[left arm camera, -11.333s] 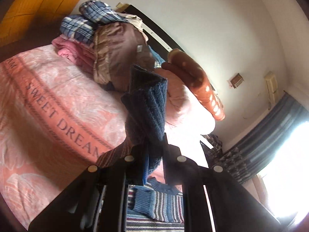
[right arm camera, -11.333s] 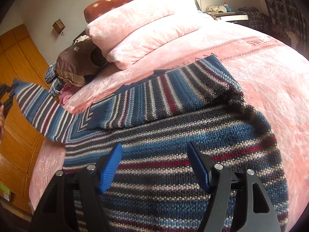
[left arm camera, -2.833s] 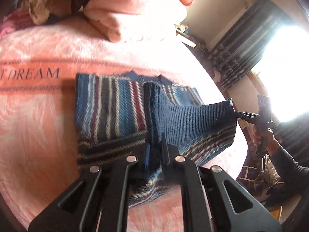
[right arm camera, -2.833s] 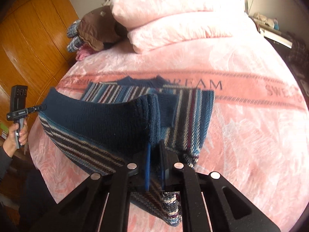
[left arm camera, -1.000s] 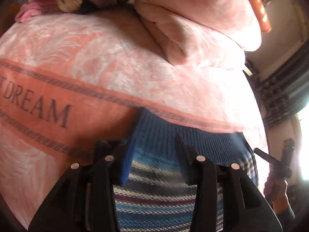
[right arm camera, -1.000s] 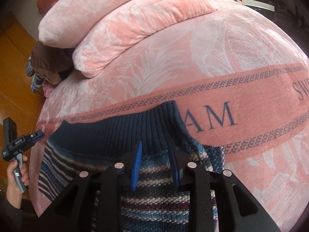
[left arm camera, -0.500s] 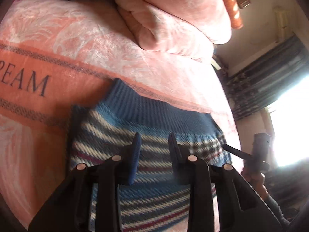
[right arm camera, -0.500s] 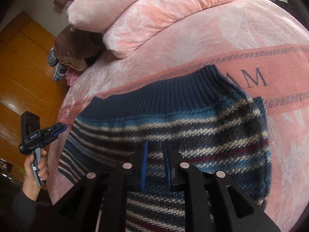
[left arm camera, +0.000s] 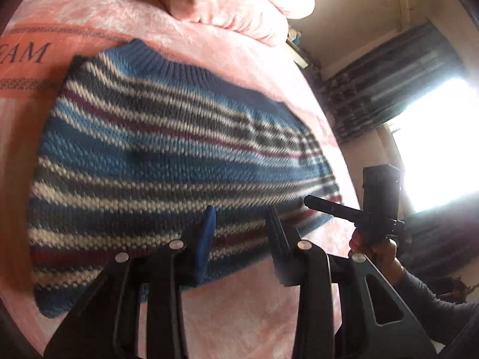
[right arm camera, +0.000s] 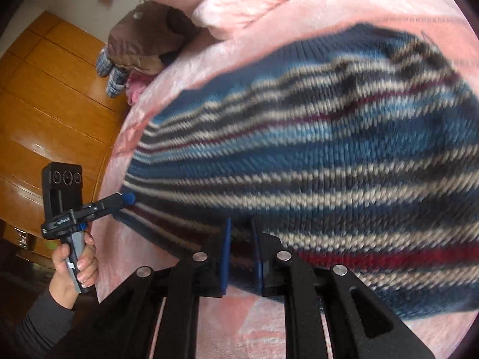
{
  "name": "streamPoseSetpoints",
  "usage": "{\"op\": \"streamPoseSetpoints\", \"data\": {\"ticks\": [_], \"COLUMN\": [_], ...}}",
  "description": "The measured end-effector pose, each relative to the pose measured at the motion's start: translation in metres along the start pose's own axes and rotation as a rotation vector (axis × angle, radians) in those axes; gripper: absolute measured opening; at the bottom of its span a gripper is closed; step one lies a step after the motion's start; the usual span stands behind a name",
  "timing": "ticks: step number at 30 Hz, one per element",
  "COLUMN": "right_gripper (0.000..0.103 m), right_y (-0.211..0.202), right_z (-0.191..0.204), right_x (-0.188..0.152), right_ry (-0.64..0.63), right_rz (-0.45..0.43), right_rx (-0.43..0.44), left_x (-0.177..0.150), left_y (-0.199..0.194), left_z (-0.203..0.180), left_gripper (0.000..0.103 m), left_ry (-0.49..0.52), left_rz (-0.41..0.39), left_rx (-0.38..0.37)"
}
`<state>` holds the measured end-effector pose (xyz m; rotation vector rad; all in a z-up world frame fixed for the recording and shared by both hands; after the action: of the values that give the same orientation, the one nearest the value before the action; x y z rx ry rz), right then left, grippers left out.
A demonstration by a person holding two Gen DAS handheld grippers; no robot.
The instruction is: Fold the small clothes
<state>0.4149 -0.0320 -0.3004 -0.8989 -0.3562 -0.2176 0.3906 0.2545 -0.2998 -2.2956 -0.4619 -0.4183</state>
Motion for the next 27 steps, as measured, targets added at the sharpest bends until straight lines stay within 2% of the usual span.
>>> {"op": "streamPoseSetpoints", "data": {"ticks": [1, 2, 4, 5, 7, 9, 10, 12, 13, 14, 15, 16, 17, 18, 19, 20, 22, 23, 25, 27], "right_gripper": [0.006, 0.002, 0.007, 0.016, 0.017, 0.017, 0.018, 0.013, 0.003, 0.0, 0.0, 0.003, 0.017, 0.03, 0.032, 0.034, 0.044, 0.054, 0.063, 0.072], "right_y": [0.009, 0.009, -0.004, -0.016, -0.047, -0.077, -0.087, -0.093, -0.091, -0.092, -0.096, -0.1, -0.106, -0.114, -0.12, -0.124, -0.12, -0.114, -0.095, -0.07], "right_z": [-0.006, -0.008, -0.006, -0.002, -0.002, -0.023, -0.038, -0.078, -0.096, -0.107, -0.109, -0.102, -0.094, -0.082, -0.068, -0.056, -0.025, -0.007, 0.03, 0.065], "right_x": [-0.006, -0.008, -0.005, -0.003, -0.005, -0.01, -0.015, -0.023, -0.027, -0.029, -0.028, -0.025, -0.022, -0.021, -0.023, -0.026, -0.037, -0.044, -0.064, -0.091], "right_ry": [0.003, 0.006, 0.038, 0.025, 0.0, 0.034, 0.062, 0.132, 0.162, 0.179, 0.189, 0.181, 0.154, 0.117, 0.062, -0.003, -0.122, -0.176, -0.311, -0.466], "right_rz": [0.001, -0.015, -0.017, -0.042, -0.1, -0.155, -0.175, -0.171, -0.158, -0.159, -0.156, -0.162, -0.178, -0.197, -0.204, -0.202, -0.18, -0.158, -0.118, -0.086], "right_rx": [-0.023, -0.02, -0.02, -0.02, -0.038, -0.071, -0.093, -0.192, -0.187, -0.163, -0.15, -0.156, -0.164, -0.186, -0.229, -0.26, -0.322, -0.353, -0.4, -0.459], "left_x": [-0.007, -0.014, -0.016, -0.014, -0.012, -0.014, -0.017, -0.026, -0.027, -0.026, -0.025, -0.022, -0.018, -0.012, -0.003, 0.003, 0.022, 0.029, 0.046, 0.059], "left_y": [0.013, 0.024, 0.026, 0.021, 0.003, -0.012, -0.015, -0.009, -0.008, -0.01, -0.015, -0.023, -0.033, -0.047, -0.062, -0.077, -0.103, -0.114, -0.125, -0.125], "left_z": [0.009, 0.017, 0.026, 0.026, 0.018, 0.017, 0.022, 0.043, 0.054, 0.064, 0.07, 0.073, 0.073, 0.073, 0.075, 0.078, 0.088, 0.095, 0.111, 0.128], "left_gripper": [0.029, 0.018, 0.013, 0.024, 0.041, 0.044, 0.046, 0.032, 0.019, 0.017, 0.019, 0.032, 0.047, 0.052, 0.061, 0.065, 0.071, 0.073, 0.073, 0.073], "left_ry": [-0.019, -0.035, -0.059, -0.085, -0.081, -0.073, -0.082, -0.103, -0.131, -0.178, -0.229, -0.262, -0.271, -0.269, -0.258, -0.246, -0.231, -0.229, -0.252, -0.291], "left_rz": [0.037, 0.061, 0.053, 0.044, -0.002, -0.027, -0.021, 0.023, 0.024, 0.023, 0.021, 0.013, 0.0, -0.02, -0.042, -0.061, -0.084, -0.084, -0.073, -0.042], "left_rx": [0.041, 0.073, 0.09, 0.073, 0.014, -0.001, 0.016, 0.069, 0.059, 0.041, 0.013, -0.011, -0.036, -0.058, -0.053, -0.028, 0.036, 0.073, 0.124, 0.133]}}
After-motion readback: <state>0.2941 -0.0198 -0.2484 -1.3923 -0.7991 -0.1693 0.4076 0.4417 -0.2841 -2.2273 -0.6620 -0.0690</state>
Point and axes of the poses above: each gripper's, at about its wrist camera, not at the fingertips, and y roughly the way its jaws point, z to its left, x to its top, the point moved 1 cm from there along y, roughly the way its jaws point, and after that the axes turned 7 degrees about -z, right-handed, at the moved point
